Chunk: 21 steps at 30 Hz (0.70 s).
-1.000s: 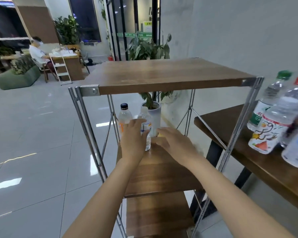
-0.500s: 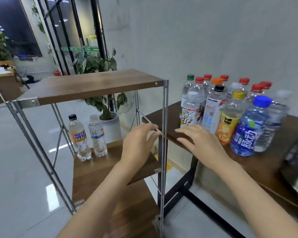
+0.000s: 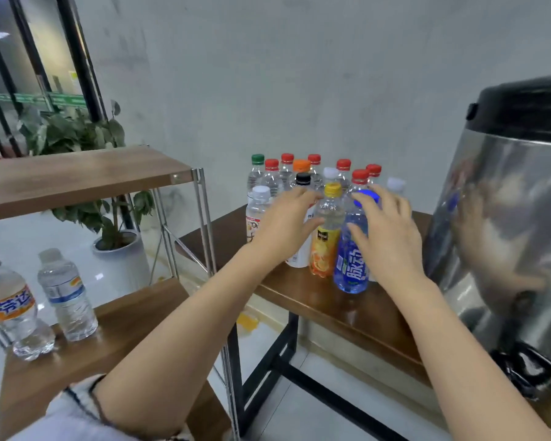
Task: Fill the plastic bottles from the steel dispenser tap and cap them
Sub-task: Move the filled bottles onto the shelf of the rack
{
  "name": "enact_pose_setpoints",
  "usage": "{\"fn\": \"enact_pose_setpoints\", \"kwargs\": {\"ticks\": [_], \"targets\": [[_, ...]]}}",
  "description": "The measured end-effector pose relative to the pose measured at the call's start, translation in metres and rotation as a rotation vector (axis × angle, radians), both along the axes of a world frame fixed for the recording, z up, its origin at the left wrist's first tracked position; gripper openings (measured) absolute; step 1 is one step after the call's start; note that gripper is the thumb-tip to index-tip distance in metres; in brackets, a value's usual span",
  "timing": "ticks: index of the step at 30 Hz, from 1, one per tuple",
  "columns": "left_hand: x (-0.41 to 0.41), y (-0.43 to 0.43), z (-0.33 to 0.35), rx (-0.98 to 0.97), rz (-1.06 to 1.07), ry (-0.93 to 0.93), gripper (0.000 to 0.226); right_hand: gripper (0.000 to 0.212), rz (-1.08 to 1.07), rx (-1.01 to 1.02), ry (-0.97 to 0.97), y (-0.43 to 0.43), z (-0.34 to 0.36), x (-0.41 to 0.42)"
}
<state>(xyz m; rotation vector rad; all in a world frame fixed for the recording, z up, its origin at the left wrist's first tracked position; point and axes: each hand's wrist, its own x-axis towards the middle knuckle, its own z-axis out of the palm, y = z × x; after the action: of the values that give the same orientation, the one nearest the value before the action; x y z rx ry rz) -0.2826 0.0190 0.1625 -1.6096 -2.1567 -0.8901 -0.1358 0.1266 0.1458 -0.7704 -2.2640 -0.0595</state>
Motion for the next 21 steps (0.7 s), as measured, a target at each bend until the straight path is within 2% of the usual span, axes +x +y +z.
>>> {"fn": "enact_pose_setpoints", "kwargs": {"ticks": [6,11,16,21], "targets": [[-0.015,0.059,0.012,-0.159,0.04,0.137,0.07,0.076,-0.136,-0.087,-0.108,0.018,0.001,-0.015],[-0.023,0.084,0.008,-0.228,0.063,0.168,0.074,0.082,-0.194,-0.063,-0.161,0.027,-0.003,-0.025],[-0.027,0.083,-0.01,-0.061,0.031,0.175,0.062,0.071,-0.151,-0.059,-0.092,0.03,-0.006,-0.024],[-0.024,0.073,-0.038,0.124,-0.06,-0.009,0.068,0.076,-0.028,-0.169,0.022,0.028,-0.018,-0.017]]}}
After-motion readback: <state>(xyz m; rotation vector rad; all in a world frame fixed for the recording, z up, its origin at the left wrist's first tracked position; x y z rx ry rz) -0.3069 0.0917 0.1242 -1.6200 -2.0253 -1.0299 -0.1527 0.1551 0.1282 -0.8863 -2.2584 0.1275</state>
